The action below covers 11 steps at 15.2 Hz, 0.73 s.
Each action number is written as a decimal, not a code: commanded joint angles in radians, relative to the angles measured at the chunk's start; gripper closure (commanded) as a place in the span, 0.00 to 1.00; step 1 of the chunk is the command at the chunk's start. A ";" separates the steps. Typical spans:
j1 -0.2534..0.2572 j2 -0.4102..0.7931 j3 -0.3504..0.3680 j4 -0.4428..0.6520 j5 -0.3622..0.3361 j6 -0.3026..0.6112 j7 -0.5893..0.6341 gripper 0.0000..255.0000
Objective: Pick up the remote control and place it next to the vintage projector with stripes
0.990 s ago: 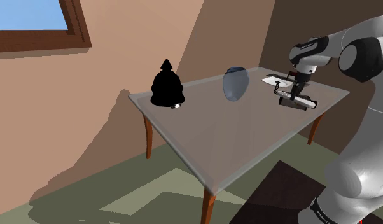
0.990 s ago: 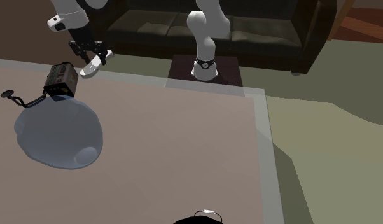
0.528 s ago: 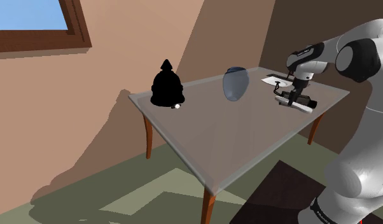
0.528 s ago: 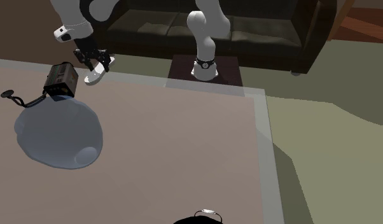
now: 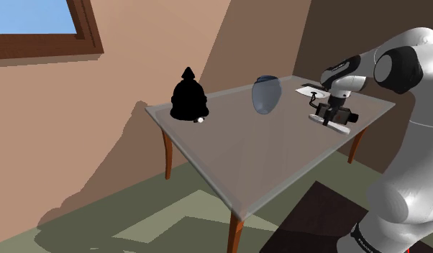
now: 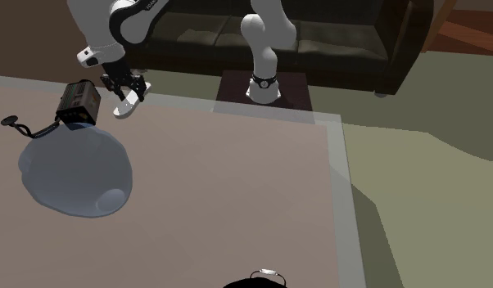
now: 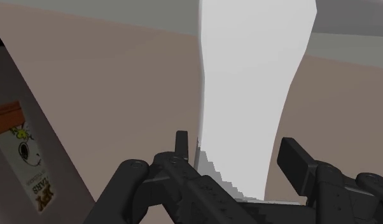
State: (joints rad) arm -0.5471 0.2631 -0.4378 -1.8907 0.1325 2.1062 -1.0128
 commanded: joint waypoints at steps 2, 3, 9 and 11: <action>-0.004 0.021 0.004 -0.018 0.013 0.038 -0.009 1.00; -0.005 0.028 0.005 -0.024 0.017 0.049 -0.012 1.00; -0.007 0.038 0.007 -0.032 0.023 0.067 -0.016 1.00; -0.007 0.038 0.007 -0.032 0.023 0.067 -0.016 1.00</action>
State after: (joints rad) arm -0.5539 0.3016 -0.4303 -1.9226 0.1553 2.1729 -1.0289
